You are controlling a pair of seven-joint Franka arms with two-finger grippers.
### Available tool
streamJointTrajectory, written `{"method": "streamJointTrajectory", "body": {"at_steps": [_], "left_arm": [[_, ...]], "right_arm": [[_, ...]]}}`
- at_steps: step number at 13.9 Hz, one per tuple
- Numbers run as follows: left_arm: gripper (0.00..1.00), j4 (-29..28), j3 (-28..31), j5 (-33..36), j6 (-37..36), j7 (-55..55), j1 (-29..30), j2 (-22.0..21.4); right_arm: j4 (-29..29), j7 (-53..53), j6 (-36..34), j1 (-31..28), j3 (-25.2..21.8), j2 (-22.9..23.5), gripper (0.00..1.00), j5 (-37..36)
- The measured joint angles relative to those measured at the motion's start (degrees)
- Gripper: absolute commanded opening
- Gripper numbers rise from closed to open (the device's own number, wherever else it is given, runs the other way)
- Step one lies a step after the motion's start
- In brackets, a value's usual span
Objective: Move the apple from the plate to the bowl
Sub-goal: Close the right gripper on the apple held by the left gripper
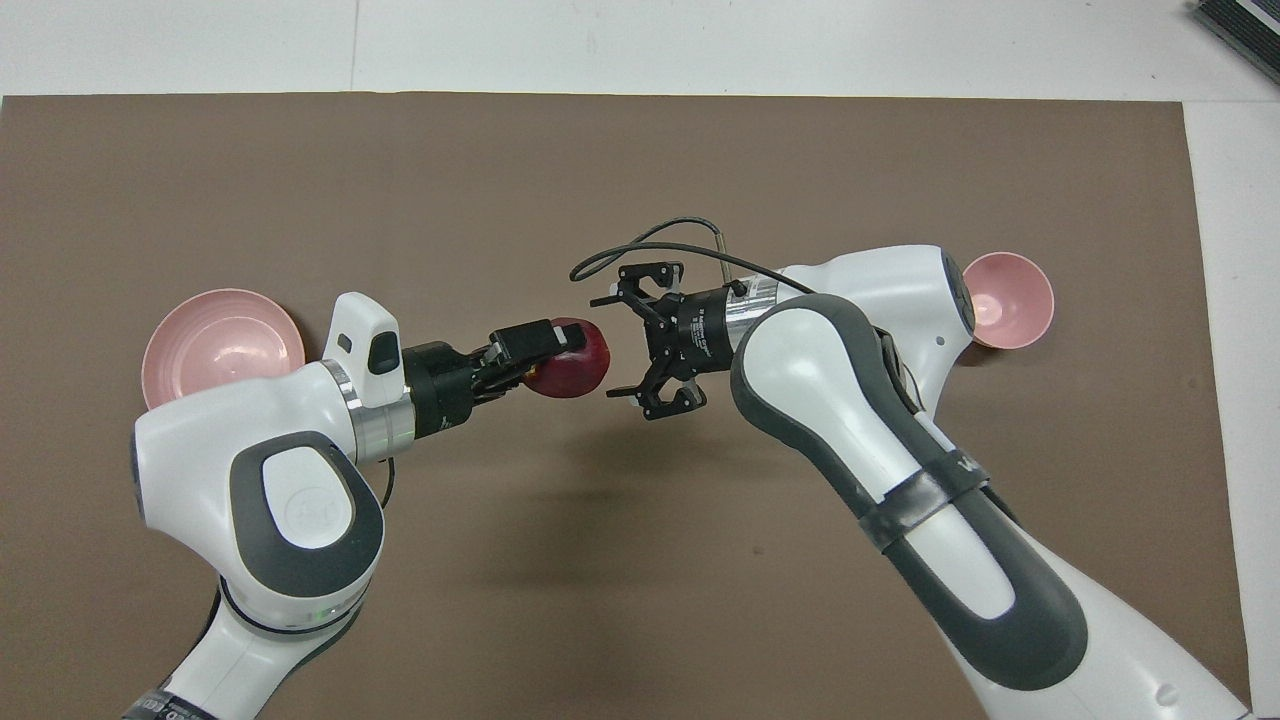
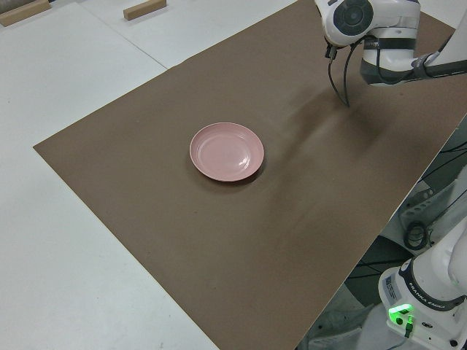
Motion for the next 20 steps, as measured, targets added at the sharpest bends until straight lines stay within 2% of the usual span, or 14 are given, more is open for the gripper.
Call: {"method": "streamJointTrajectory", "body": {"at_steps": [6,9,10,11,16,17,19,20], "left_arm": [[0.0,-0.31,-0.74,0.0,1.08,0.0,-0.03,0.09],[0.0,-0.38,-2.13,-0.03,3.08,-0.21,-0.4,0.11],[0.0,-0.38,-2.22,-0.04,3.37,-0.25,-0.63,0.11],[0.0,-0.38,-2.28,-0.05,3.47,-0.26,-0.71,0.11],[0.0,-0.42,-2.3,-0.05,3.64,-0.28,-0.73,0.14],[0.21,-0.42,-2.3,-0.05,3.64,-0.27,-0.73,0.14],[0.79,-0.42,-2.3,-0.05,3.64,-0.29,-0.73,0.14],[0.97,-0.4,-2.3,-0.05,3.64,-0.3,-0.73,0.14]], "right_arm": [[-0.01,-0.03,-0.87,0.04,0.11,-0.45,1.0,7.01],[-0.05,-0.03,-0.87,0.78,0.25,-0.69,1.0,8.26],[-0.1,-0.03,-0.83,1.14,0.27,-0.7,0.61,8.33],[-0.15,-0.05,-0.77,1.32,0.26,-0.7,0.01,8.34],[-0.13,-0.32,-0.51,1.34,0.17,-0.75,0.0,8.43],[-0.13,-0.32,-0.5,1.34,0.17,-0.75,0.0,8.43],[-0.13,-0.32,-0.5,1.34,0.17,-0.75,0.0,8.43],[-0.13,-0.32,-0.5,1.34,0.16,-0.76,0.0,8.43]]}}
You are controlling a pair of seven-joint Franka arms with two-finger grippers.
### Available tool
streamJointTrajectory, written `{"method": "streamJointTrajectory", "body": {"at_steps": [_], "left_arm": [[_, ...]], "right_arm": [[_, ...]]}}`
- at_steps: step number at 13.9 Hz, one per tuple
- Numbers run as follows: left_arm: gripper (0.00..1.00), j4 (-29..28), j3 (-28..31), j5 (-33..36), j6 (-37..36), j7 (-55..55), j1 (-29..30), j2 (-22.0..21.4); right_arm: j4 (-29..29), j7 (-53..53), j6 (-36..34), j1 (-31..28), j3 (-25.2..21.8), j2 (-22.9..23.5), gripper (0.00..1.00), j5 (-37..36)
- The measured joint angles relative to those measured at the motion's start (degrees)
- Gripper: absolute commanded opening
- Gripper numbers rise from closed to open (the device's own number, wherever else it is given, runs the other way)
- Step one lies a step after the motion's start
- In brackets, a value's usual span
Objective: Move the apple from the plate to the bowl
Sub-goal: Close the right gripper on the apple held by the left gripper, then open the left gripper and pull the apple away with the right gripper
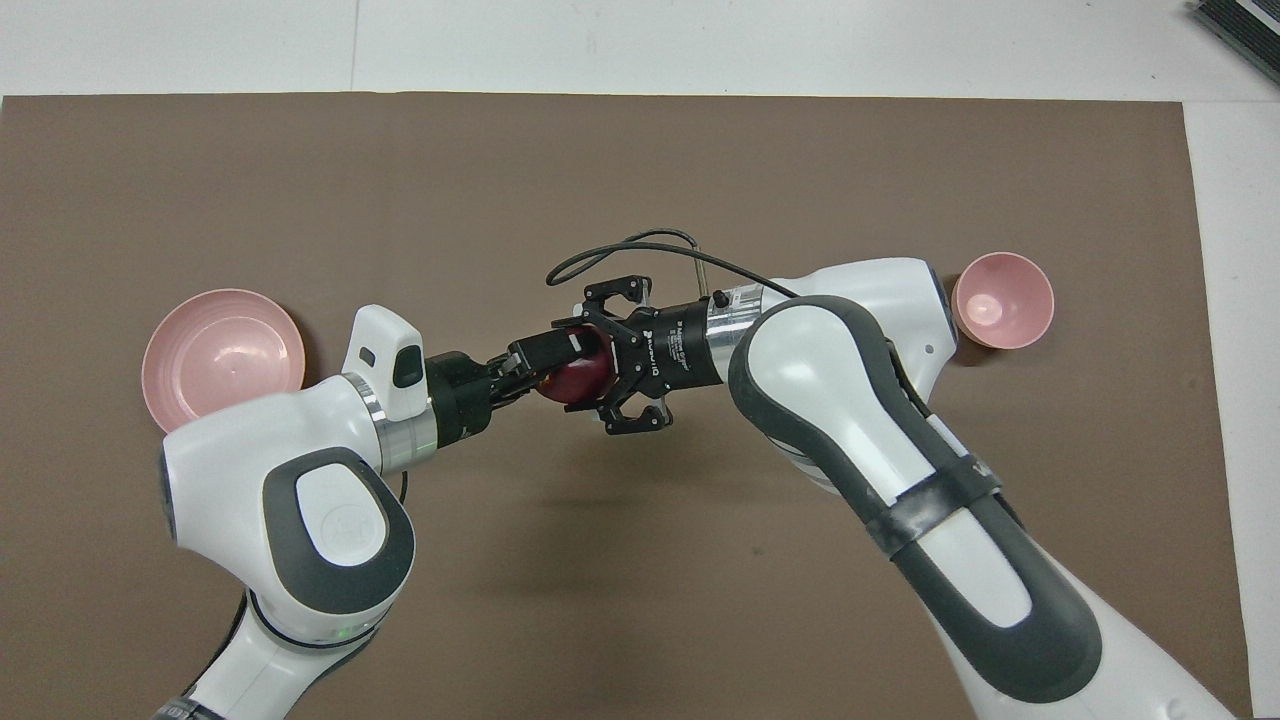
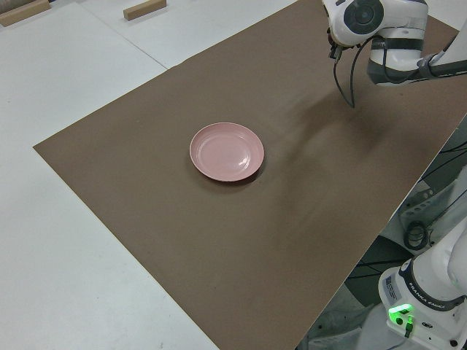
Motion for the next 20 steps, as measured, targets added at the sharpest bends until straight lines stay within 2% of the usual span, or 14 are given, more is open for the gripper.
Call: {"method": "streamJointTrajectory", "body": {"at_steps": [2,6,12,15,20], "left_arm": [[1.0,0.21,0.0,0.0,0.0,-0.17,0.0,0.0],[1.0,0.78,0.07,0.0,-0.01,-0.93,0.0,-0.8],[1.0,0.61,0.77,1.33,-0.01,-0.91,0.39,-1.4],[1.0,0.38,2.63,10.44,-1.2,-1.07,0.98,-1.35],[1.0,0.71,11.18,36.68,-15.86,-1.29,1.24,-1.31]], "right_arm": [[0.04,0.0,0.02,-0.03,-0.05,-0.15,0.0,0.0],[0.28,-0.13,0.62,-0.37,-0.8,-0.24,0.0,-1.18],[1.51,-0.15,0.71,-4.02,-1.11,-1.93,0.0,-14.76],[1.59,-0.5,0.71,-7.28,-1.18,-2.56,0.0,-22.36],[1.6,-6.14,0.28,-13.65,-1.24,-2.65,0.0,-34.9]]}}
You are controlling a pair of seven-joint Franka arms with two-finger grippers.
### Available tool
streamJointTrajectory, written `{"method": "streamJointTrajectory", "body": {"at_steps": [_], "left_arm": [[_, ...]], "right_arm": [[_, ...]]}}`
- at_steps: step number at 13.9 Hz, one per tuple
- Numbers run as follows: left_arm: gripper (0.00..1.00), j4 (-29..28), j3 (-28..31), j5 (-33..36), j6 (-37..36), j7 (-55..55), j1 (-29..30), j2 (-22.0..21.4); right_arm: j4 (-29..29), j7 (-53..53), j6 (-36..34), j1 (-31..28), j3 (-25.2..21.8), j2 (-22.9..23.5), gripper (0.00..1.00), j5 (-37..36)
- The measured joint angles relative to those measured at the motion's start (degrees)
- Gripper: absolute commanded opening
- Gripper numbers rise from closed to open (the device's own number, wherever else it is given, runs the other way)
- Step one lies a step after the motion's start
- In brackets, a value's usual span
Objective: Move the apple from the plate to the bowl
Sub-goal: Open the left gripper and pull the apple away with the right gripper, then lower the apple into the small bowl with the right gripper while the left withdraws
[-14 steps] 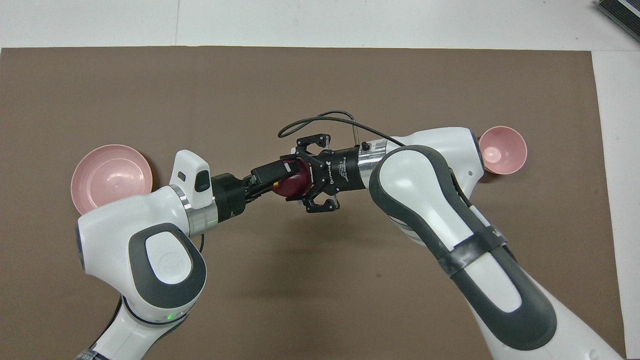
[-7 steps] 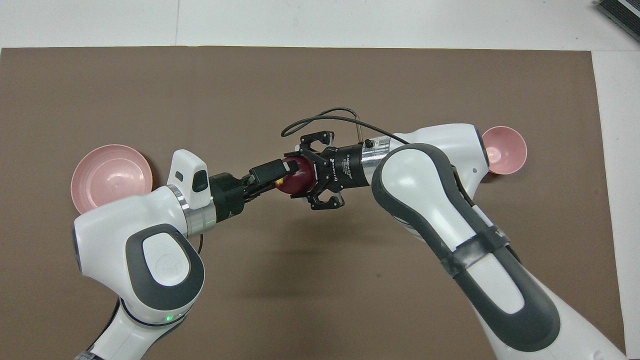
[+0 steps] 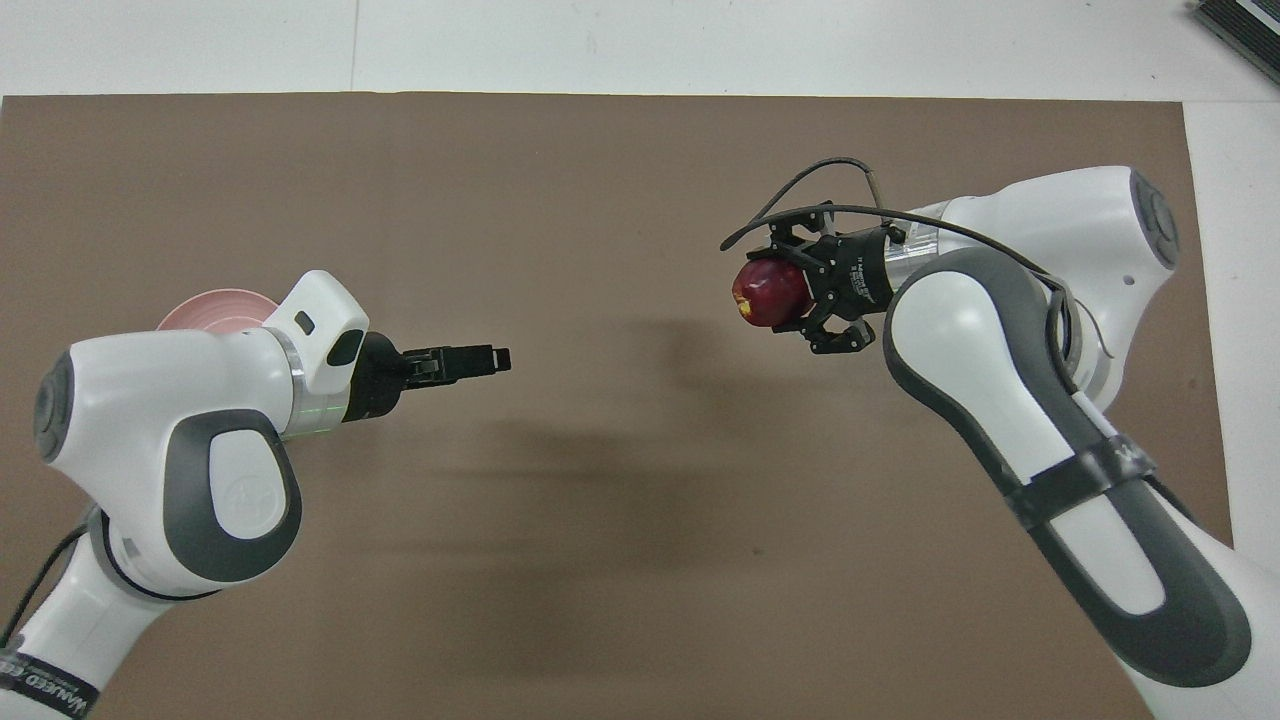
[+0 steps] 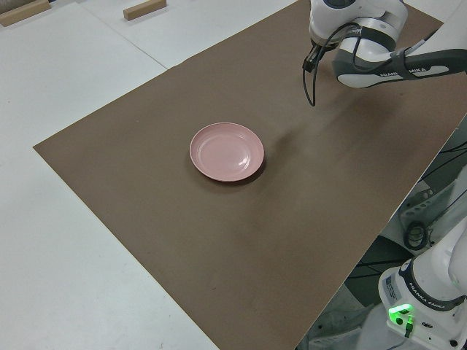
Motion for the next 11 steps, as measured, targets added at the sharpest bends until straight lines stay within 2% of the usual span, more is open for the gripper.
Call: {"method": "streamJointTrajectory", "body": {"at_steps": [3,6,8,11], "left_arm": [[1.0,2.82,3.67,16.26,-8.33,-0.02,0.29,0.5],[1.0,9.29,6.74,31.66,-17.95,-0.02,0.34,1.4],[1.0,13.25,7.87,37.22,-23.3,-0.26,0.35,1.51],[1.0,19.36,9.85,39.46,-29.95,-1.22,0.36,1.44]], "right_arm": [[-0.16,-4.34,-0.46,-3.26,-0.06,0.01,0.0,-9.21],[-0.36,-11.13,0.45,-7.17,-0.13,0.07,0.0,-17.62],[-0.5,-16.59,2.5,-10.01,-0.19,0.28,0.0,-22.16],[-0.94,-24.35,2.77,-15.05,-0.23,0.34,0.0,-25.4]]}}
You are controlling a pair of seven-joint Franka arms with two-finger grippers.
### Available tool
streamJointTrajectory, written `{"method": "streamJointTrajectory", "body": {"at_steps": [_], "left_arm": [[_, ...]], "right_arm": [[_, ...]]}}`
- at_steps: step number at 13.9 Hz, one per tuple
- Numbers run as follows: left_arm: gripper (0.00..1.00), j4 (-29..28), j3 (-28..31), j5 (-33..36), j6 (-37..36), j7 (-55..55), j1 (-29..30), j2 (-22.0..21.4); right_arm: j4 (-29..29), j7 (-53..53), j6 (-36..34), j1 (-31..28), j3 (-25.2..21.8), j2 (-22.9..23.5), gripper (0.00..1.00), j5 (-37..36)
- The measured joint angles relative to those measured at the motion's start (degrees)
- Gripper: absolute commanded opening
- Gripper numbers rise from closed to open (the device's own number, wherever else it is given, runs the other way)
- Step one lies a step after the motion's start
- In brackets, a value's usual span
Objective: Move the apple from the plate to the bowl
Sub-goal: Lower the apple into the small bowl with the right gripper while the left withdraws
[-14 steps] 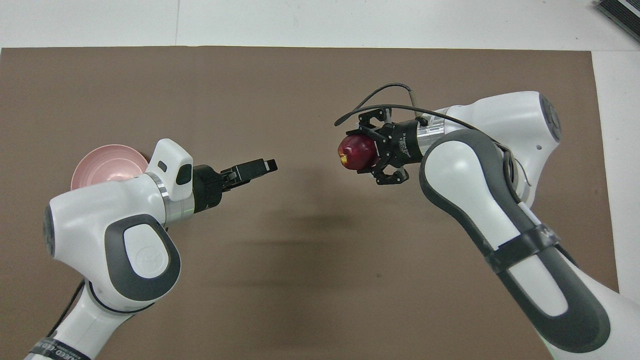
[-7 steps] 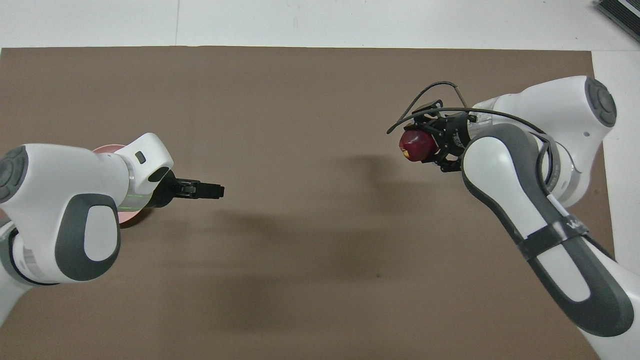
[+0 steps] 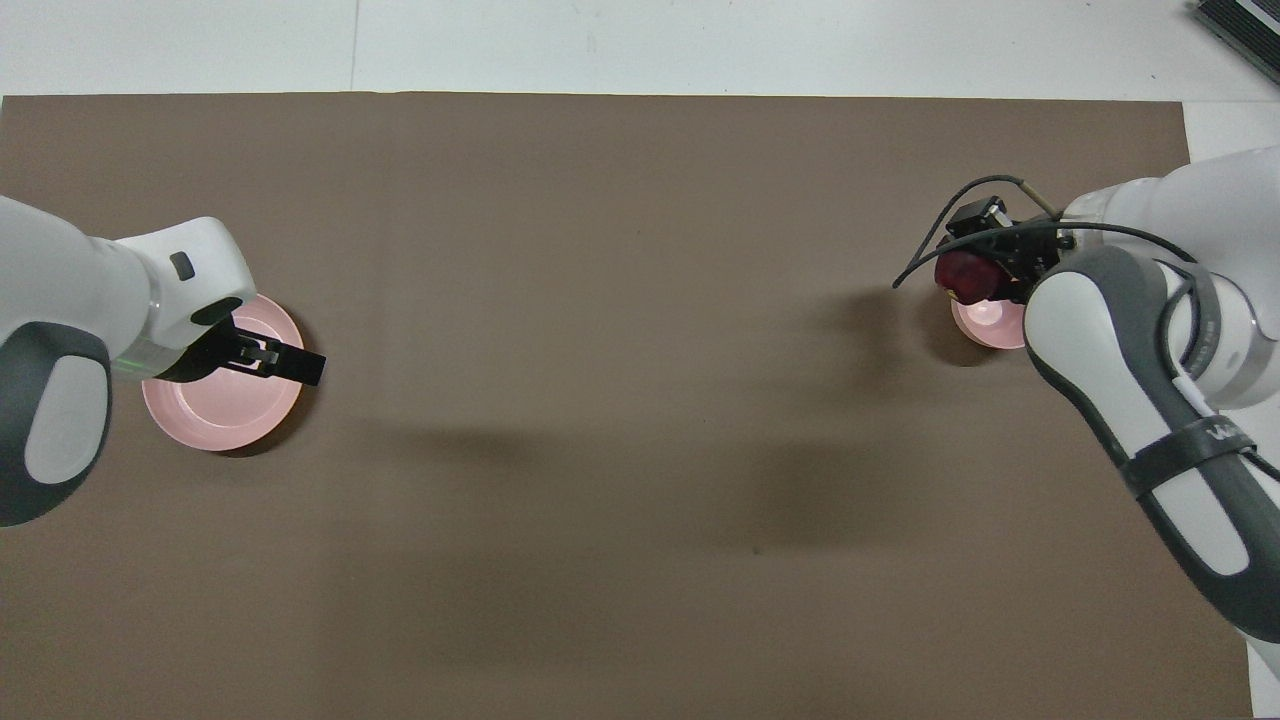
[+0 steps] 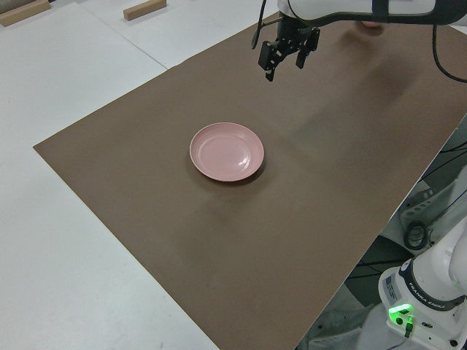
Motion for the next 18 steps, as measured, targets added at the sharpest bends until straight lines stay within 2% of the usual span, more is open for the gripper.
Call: {"method": "streamJointTrajectory", "body": {"at_steps": [4,7,9,10,11,12,16,18], "left_arm": [[1.0,12.38,1.68,3.03,-12.61,-0.61,0.0,-0.06],[1.0,21.9,3.09,3.42,-23.2,-0.71,0.02,0.76],[1.0,25.68,3.89,3.59,-25.48,-0.72,0.03,1.76],[1.0,26.3,3.99,3.59,-25.58,-0.73,0.02,2.19],[1.0,26.5,4.05,3.59,-25.66,-0.75,0.02,2.63],[1.0,26.57,4.15,3.59,-25.8,-0.76,0.02,3.05],[1.0,27.02,4.41,3.59,-25.5,-0.9,0.02,3.56],[1.0,27.09,4.91,3.59,-24.84,-1.04,0.03,3.56]], "right_arm": [[-3.18,-7.49,-0.04,-5.93,-0.03,0.16,0.0,-0.18],[-4.28,-6.8,1.8,-5.07,0.5,0.87,0.0,-0.18],[-4.59,-5.92,3.26,-3.91,0.58,2.38,0.0,-0.18],[-4.66,-5.92,3.86,-3.66,0.58,3.38,0.09,-0.18],[-4.66,-5.92,4.44,-3.6,0.58,4.23,0.74,-0.18],[-4.64,-5.92,4.55,-3.6,0.55,4.68,1.0,-0.18],[-3.82,-6.4,4.33,-3.6,0.53,4.35,1.0,-0.2],[-2.02,-8.65,0.85,-3.74,0.4,3.42,1.0,-0.24]]}}
